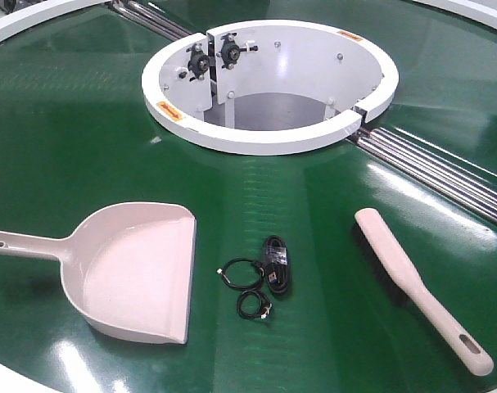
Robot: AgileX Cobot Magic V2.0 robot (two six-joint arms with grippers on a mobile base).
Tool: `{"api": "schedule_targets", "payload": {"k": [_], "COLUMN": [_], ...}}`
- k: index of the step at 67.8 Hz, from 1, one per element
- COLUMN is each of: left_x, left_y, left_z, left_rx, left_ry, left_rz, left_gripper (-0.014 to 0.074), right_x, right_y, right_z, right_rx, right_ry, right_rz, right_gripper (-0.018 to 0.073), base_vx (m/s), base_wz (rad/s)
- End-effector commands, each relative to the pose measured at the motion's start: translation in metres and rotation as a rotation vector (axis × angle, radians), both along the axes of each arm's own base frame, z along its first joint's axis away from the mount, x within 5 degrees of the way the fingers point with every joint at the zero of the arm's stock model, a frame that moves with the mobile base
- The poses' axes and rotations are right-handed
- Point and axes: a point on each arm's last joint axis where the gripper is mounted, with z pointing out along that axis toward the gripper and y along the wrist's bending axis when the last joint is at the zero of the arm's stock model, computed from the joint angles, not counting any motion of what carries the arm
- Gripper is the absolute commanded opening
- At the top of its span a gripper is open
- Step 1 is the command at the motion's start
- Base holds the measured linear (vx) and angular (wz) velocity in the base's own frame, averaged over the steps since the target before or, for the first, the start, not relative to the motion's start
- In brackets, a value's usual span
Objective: Clean and inspect green conveyor with broom and dustpan
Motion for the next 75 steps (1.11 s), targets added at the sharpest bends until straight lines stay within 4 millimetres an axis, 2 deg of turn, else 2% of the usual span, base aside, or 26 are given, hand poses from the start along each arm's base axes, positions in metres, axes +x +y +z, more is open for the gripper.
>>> {"api": "schedule_targets", "payload": {"k": [1,75], "left_x": [0.0000,0.0000], "left_y": [-0.0001,-0.0001], "left_z": [-0.0030,-0.0027], "left_rx": [-0.014,-0.015], "left_ry": [-0.054,-0.057], "left_rz": [-0.001,-0.002], "left_gripper": [-0.0006,-0.0006], "right_x": [-0.0006,-0.0006], "right_y": [0.0000,0.0000], "right_z": [0.0008,0.0008], "right_rx": [-0.006,-0.006], "right_ry": [-0.074,-0.074], "right_rz": [-0.002,-0.002], "right_gripper": [-0.0010,-0.0010], "base_vx": [0.00,0.00], "base_wz": [0.00,0.00]}}
